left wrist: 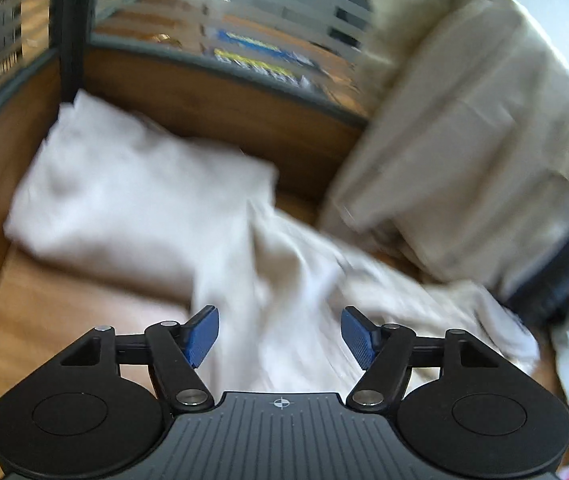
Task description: Fold clothes
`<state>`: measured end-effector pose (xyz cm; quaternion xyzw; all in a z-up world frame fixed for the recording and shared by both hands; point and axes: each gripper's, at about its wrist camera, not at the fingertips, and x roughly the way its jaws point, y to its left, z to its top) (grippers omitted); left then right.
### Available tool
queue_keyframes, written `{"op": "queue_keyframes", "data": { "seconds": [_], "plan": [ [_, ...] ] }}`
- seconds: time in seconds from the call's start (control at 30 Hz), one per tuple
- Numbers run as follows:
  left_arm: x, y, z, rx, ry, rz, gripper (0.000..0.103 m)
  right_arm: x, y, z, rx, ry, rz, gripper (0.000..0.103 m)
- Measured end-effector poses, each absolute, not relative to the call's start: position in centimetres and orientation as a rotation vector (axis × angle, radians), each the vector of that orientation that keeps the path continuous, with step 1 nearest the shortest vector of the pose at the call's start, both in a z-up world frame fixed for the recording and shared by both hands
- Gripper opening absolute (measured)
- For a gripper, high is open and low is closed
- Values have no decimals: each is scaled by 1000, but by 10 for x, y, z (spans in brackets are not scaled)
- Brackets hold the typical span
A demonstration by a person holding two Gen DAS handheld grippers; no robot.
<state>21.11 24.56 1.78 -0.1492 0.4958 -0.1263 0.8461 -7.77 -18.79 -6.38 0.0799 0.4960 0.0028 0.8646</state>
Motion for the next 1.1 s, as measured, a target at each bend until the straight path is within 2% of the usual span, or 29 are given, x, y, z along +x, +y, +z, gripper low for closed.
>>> {"op": "queue_keyframes", "data": {
  "seconds": [0.2, 0.23, 0.3, 0.33, 0.37, 0.63, 0.87, 1.1],
  "plan": [
    [141, 225, 11, -336, 1090, -307, 76, -59, -185, -89, 179, 1077, 30, 59],
    [132, 222, 9, -342, 1093, -307, 77, -57, -185, -92, 176, 1086, 42, 51],
    [115, 218, 3, -354, 1098, -301, 80, -57, -181, -94, 157, 1091, 77, 26],
    [107, 216, 0, -359, 1103, -295, 80, -59, -180, -93, 156, 1095, 93, 7],
    [101, 214, -3, -361, 1114, -285, 80, -61, -179, -92, 158, 1099, 108, 2],
    [49, 188, -10, -453, 1140, -286, 80, -103, -153, -52, 265, 1072, 300, 2],
    [12, 172, 8, -454, 1144, -341, 80, -136, -73, -11, 267, 1049, 659, 2],
    [-4, 197, 30, -353, 1115, -294, 80, -152, 18, 30, 204, 984, 1027, 2]
  ]
}}
